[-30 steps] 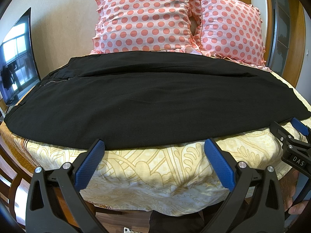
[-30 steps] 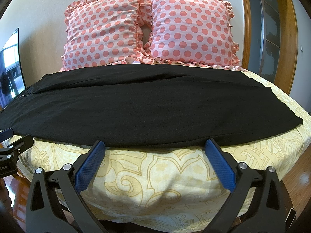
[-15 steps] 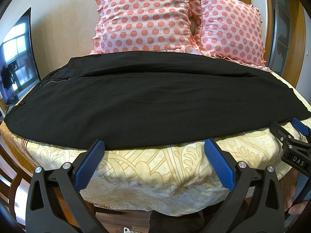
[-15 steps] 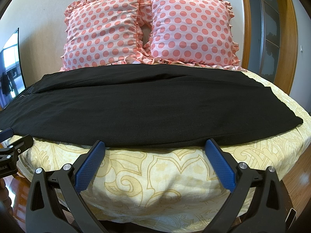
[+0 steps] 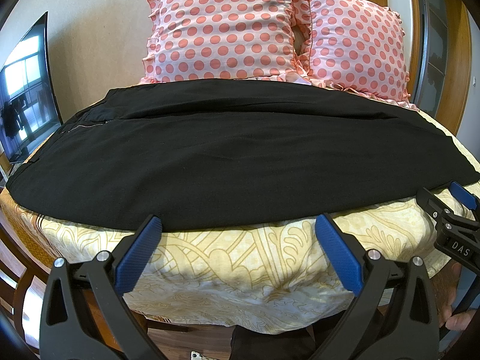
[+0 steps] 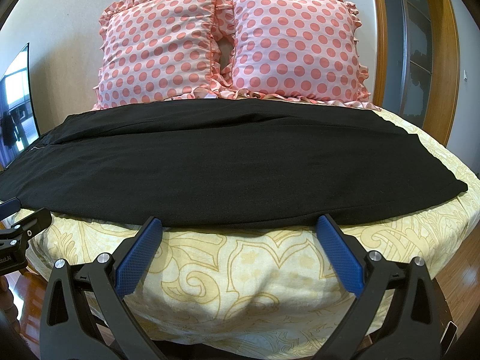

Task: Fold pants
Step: 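Grasp the trouser leg hem with the right gripper and lift it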

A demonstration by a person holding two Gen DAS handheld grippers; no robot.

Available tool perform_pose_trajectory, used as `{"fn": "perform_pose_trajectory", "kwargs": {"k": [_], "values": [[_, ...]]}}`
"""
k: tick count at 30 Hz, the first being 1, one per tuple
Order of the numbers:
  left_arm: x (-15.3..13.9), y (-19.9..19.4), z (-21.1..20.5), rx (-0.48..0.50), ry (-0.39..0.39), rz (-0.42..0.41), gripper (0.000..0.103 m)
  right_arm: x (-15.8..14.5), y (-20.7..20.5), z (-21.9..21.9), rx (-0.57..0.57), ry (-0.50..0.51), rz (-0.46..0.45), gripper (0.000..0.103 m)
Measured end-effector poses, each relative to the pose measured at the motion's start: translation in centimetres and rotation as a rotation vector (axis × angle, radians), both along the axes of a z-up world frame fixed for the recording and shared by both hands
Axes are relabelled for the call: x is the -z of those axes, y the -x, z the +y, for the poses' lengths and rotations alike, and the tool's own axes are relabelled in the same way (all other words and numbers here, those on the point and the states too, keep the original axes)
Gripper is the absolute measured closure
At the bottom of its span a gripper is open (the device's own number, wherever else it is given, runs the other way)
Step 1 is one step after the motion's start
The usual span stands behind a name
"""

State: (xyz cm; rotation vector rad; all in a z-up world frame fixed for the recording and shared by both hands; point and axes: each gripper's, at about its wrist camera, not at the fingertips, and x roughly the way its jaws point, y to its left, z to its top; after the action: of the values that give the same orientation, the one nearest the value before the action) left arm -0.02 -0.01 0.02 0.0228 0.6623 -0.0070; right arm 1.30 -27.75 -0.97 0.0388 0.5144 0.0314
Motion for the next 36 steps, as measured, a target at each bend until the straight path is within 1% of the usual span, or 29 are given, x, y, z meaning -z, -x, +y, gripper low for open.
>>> {"fn": "perform_pose_trajectory", "kwargs": {"k": [5,7,9,11,13,14,15,18,19,21,22,24,25,26,27,28,30,33,34,36], "values": [[0.0,0.0,0.0,0.002,0.0,0.001,0.002,0.3,0.2,0.3,-0.01,0.003,-0.005,0.001],[0.0,0.1,0.1,0.012,0.002,-0.002,0.002,0.0,0.0,0.0,-0.037,0.003,0.025,0.001],[0.0,0.2,0.4,0.037,0.008,0.003,0.002,-0.4,0.0,-0.5,-0.06,-0.029,0.039,0.001],[-0.6,0.5,0.7,0.058,0.03,0.013,0.002,-1.8,0.4,-2.4,-0.073,-0.112,-0.004,0.001],[-1.4,0.7,1.5,0.081,0.079,-0.001,0.002,-4.0,0.2,-4.8,-0.036,-0.172,-0.052,0.001],[-1.9,0.9,1.7,0.084,0.092,-0.016,0.002,-5.0,-0.5,-6.0,-0.007,-0.183,-0.051,0.001],[-2.4,1.0,2.0,0.087,0.1,-0.039,0.002,-6.3,-2.0,-7.5,0.029,-0.189,-0.031,0.001],[-4.1,0.1,2.5,0.095,0.101,-0.094,0.002,-8.1,-6.5,-10.7,0.129,-0.203,0.044,0.001],[-4.4,-0.1,2.7,0.092,0.099,-0.105,0.002,-8.7,-8.9,-12.2,0.168,-0.224,0.075,0.001],[-4.9,-0.5,3.0,0.083,0.097,-0.126,0.002,-9.1,-12.7,-14.6,0.236,-0.257,0.113,0.001],[-5.2,-0.9,3.3,0.082,0.101,-0.136,0.002,-9.1,-15.6,-16.0,0.282,-0.267,0.148,0.001],[-5.5,-1.4,3.7,0.078,0.106,-0.14,0.002,-8.6,-20.0,-18.1,0.353,-0.278,0.211,0.001],[-5.6,-1.8,3.9,0.072,0.107,-0.141,0.002,-7.9,-23.3,-19.5,0.398,-0.288,0.261,0.008],[-5.7,-2.0,4.1,0.063,0.107,-0.142,0.002,-7.6,-24.9,-20.4,0.42,-0.296,0.288,0.014],[-5.7,-2.5,4.4,0.053,0.109,-0.141,0.002,-7.0,-27.1,-21.3,0.456,-0.306,0.322,0.027],[-5.8,-2.8,4.6,0.047,0.11,-0.138,0.002,-6.4,-29.0,-22.2,0.489,-0.317,0.353,0.036],[-5.7,-3.4,5.0,0.033,0.112,-0.131,0.002,-5.1,-32.5,-24.0,0.566,-0.367,0.403,0.039],[-5.5,-4.7,5.4,0.019,0.095,-0.115,0.002,-3.4,-35.1,-25.5,0.644,-0.408,0.446,0.039],[-5.4,-4.9,5.4,0.018,0.09,-0.111,0.002,-3.6,-35.6,-25.5,0.67,-0.376,0.432,0.039],[-5.3,-5.3,5.4,0.021,0.088,-0.102,0.002,-3.5,-36.6,-25.4,0.692,-0.305,0.448,0.039]]}}
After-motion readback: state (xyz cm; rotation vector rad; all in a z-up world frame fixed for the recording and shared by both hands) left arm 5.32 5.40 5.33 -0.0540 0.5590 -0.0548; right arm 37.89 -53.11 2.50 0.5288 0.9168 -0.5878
